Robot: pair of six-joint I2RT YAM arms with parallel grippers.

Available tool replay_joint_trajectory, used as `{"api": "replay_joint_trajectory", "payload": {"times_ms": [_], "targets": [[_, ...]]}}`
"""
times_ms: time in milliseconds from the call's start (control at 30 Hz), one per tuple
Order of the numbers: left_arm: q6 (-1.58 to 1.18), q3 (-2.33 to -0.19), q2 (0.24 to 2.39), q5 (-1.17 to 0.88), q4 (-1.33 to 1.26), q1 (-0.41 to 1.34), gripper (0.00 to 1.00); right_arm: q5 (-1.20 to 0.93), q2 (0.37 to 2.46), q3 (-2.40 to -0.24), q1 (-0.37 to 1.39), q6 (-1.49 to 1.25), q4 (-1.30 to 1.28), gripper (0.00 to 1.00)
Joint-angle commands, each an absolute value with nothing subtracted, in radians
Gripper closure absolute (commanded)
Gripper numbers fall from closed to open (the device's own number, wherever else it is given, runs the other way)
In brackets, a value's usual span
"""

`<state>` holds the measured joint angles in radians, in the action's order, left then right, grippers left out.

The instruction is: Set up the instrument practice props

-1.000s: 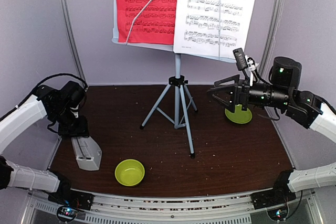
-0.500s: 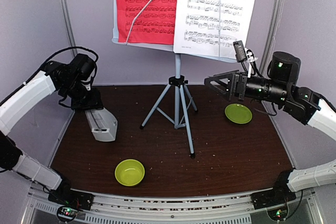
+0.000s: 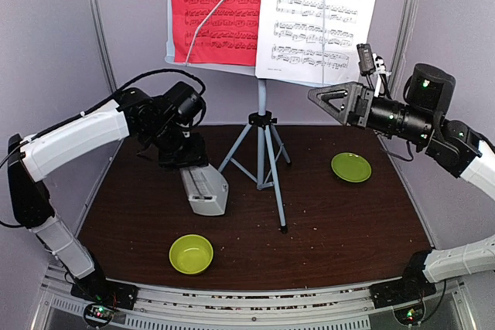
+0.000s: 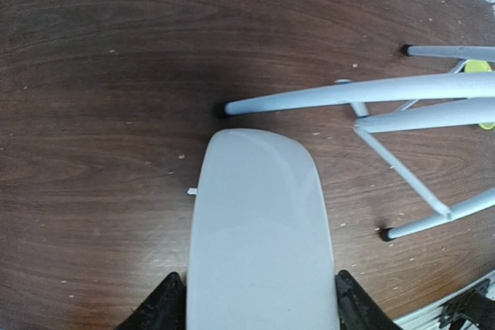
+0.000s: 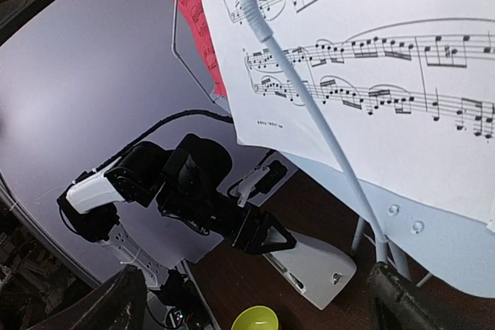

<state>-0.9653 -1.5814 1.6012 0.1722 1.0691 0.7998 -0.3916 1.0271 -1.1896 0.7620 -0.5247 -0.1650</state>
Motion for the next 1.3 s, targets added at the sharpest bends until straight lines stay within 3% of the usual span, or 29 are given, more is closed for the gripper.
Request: {"api": "replay_joint_trajectory", "payload": {"times_ms": [0, 300, 867, 1167, 1267], "targets": [[-1.073, -1.696, 1.657, 0.227, 0.961, 0.859, 0.77, -0.329, 1.043, -1.284, 0.767, -0.628, -0.199, 0.00], [-1.241, -1.780, 1.783, 0.261, 1.032, 1.028, 0.74, -0.279, 1.072, -1.412, 0.751, -0.803, -0.253, 0.00], [-1.577, -1.937, 1.932, 0.286, 1.276, 1.244, 0.67, -0.350, 1.081, -1.389, 0.692, -1.080, -0.092, 0.00], [-1.582, -1.934, 1.966, 0.265, 1.260, 1.258, 0.58, -0.354, 1.052, -1.369, 0.628, -1.108, -0.043, 0.00], [-1.570, -1.937, 1.964, 0.269, 1.259, 1.258, 0.46, -0.358, 1.052, -1.355, 0.627, -1.105, -0.047, 0.00]]}}
